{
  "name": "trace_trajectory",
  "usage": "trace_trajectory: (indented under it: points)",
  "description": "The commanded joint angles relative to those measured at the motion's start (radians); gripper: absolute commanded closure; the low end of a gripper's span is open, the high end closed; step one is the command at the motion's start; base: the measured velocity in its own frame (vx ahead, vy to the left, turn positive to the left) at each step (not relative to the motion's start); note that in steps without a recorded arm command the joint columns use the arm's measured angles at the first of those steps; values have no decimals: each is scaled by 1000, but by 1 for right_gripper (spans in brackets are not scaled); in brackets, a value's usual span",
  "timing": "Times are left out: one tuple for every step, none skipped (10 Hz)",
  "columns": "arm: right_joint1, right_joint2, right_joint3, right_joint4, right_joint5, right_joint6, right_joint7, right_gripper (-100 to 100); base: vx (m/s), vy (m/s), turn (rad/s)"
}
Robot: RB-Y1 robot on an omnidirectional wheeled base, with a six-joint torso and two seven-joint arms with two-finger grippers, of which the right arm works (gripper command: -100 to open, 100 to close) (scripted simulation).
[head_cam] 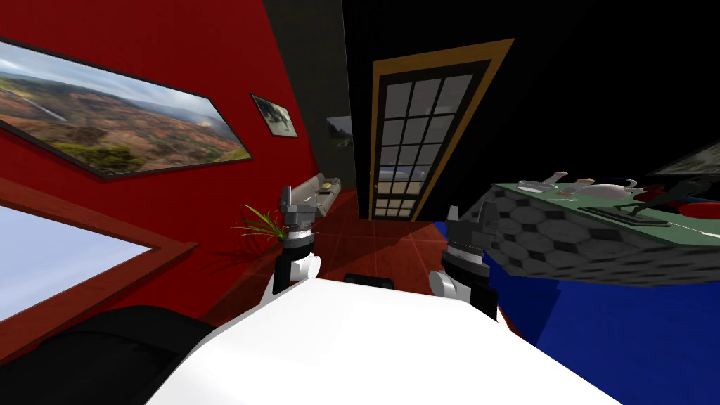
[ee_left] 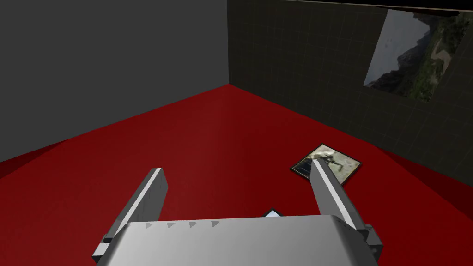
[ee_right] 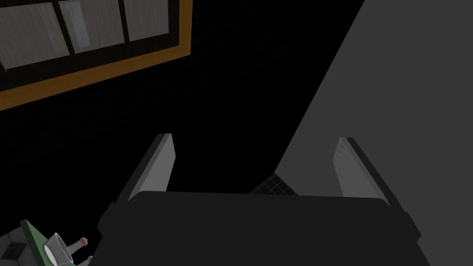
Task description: Pull the door open
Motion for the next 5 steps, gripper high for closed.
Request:
trace_trajectory:
  points:
    - [-4, -13, 9, 29, -23, -10, -31, -100, 77, -69, 150]
    - [-5, -16, 11, 37, -29, -13, -39, -100, 163, 16, 53]
    - [-7, -22, 16, 52, -41, -18, -55, -100, 166, 54, 52]
    - [-9, -29, 21, 70, -55, -25, -74, -100, 173, 33, 80]
    - [-12, -36, 28, 92, -71, -32, -97, -100, 193, 38, 107]
